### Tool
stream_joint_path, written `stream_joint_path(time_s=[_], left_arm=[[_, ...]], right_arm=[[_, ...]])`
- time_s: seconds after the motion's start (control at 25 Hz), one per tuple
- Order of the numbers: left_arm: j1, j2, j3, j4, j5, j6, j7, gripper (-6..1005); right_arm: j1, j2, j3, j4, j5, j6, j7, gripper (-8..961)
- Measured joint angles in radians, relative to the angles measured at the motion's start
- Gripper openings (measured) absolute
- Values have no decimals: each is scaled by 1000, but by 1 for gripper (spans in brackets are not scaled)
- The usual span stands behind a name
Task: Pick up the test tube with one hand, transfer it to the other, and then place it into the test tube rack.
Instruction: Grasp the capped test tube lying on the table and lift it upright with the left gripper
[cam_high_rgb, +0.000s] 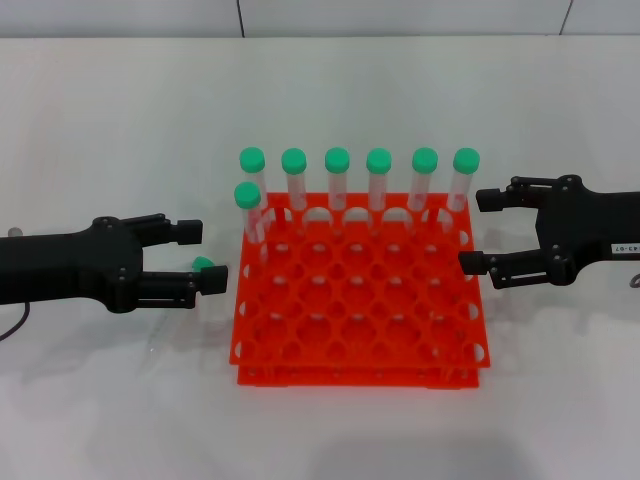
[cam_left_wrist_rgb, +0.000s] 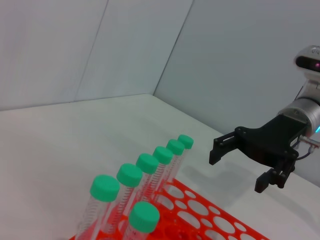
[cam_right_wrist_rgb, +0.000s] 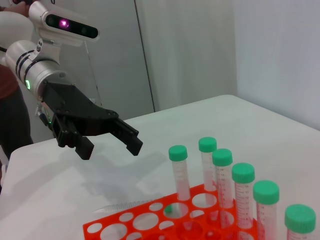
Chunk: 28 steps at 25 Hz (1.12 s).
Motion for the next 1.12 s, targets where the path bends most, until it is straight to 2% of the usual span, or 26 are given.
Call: stream_joint_path(time_s=[0.36, 0.6, 0.92, 1.12], left_arm=[[-6, 4, 0, 0, 4, 0, -19, 894], [-28, 32, 15, 12, 26, 3, -118, 893], [-125, 57, 11, 15, 198, 12, -335, 893], [-187, 82, 15, 17, 304, 30, -455, 894]], right_arm=[[0, 0, 0, 0, 2, -1, 0, 844], [0, 0, 1, 0, 10, -2, 0, 844], [0, 1, 3, 1, 15, 0, 0, 843], [0, 1, 1, 1, 37, 1, -2, 843]])
